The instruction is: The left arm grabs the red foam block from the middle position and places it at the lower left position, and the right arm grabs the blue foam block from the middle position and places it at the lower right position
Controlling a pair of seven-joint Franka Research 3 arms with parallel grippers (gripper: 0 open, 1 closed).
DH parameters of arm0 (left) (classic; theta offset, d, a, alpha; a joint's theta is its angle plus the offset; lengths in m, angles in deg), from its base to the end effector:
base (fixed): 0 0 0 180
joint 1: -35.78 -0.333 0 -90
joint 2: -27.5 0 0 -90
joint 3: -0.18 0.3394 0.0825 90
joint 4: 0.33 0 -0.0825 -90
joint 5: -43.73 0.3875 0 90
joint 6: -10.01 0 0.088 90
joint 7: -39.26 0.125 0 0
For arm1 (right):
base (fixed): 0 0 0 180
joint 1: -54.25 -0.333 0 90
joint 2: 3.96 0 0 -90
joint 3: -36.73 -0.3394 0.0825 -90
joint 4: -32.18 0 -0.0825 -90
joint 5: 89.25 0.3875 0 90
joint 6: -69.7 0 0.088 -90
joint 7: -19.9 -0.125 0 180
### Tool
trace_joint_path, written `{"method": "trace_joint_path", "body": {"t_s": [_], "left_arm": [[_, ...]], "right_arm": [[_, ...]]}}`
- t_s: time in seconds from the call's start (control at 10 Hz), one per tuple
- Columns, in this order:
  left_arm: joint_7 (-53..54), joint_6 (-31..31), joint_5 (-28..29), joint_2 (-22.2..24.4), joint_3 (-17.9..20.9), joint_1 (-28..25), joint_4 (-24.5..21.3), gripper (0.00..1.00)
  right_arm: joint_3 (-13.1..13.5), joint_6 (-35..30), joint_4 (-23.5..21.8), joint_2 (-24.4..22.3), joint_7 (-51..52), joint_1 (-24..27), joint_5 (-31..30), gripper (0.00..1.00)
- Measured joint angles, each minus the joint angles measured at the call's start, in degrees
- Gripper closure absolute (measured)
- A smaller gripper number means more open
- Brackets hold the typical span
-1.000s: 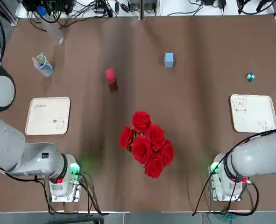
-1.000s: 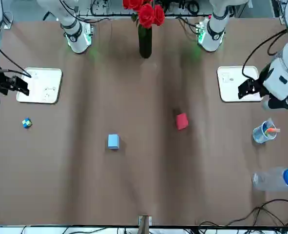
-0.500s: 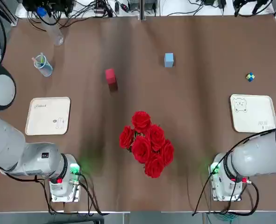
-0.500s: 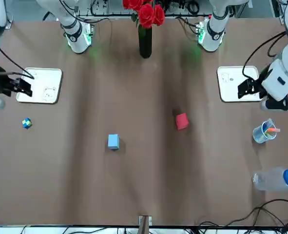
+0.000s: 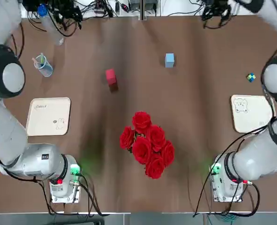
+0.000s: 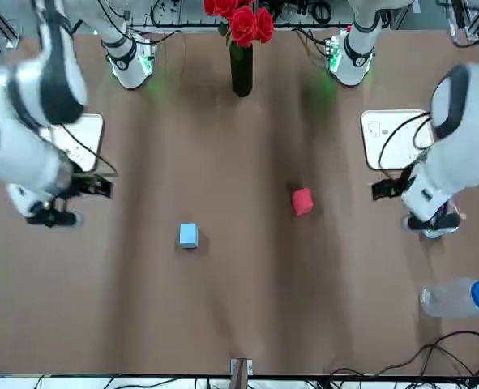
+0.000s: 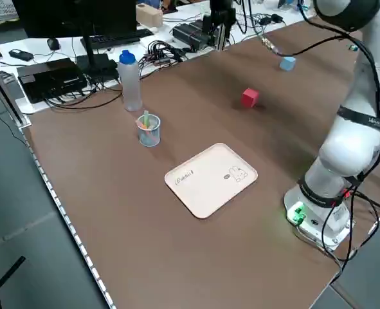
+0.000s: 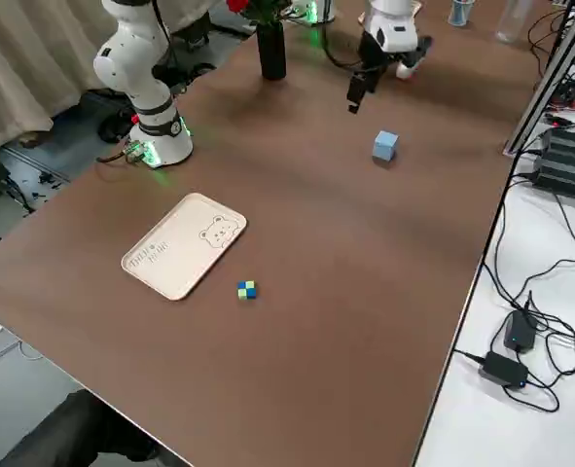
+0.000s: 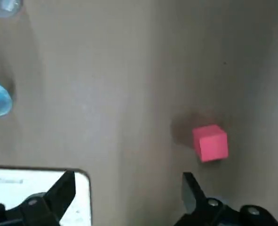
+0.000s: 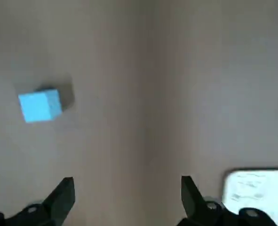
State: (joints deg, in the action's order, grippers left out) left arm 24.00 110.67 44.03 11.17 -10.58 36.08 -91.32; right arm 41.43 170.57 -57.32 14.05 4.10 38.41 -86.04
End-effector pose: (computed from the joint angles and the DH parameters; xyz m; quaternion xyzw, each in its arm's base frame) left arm 0.6318 -0.1109 0.4674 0.9974 0.0382 -0.0596 0.0106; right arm 0.6361 0.1372 0.4586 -0.9972 0.0462 0.0591 0.0006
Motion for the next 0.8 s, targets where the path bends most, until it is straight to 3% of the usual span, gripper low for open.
{"method": "trace_joint_path", "body": {"t_s": [0.2, 0.5, 0.8], "left_arm": [[-8.5, 5.3, 0.3, -1.7, -0.1, 4.2, -3.5, 0.00], [-17.7, 15.1, 1.0, -5.2, -0.2, 8.7, -9.6, 0.00], [-28.0, 17.9, 1.6, -8.3, -0.2, 14.0, -10.3, 0.00]], "right_arm": [[-0.1, 8.5, -0.1, 6.4, -8.8, -4.5, 1.3, 0.00], [0.0, 14.6, 0.0, 13.0, -14.5, -8.0, 2.2, 0.00], [0.0, 22.5, 0.0, 17.9, -17.4, -11.6, 2.3, 0.00]]}}
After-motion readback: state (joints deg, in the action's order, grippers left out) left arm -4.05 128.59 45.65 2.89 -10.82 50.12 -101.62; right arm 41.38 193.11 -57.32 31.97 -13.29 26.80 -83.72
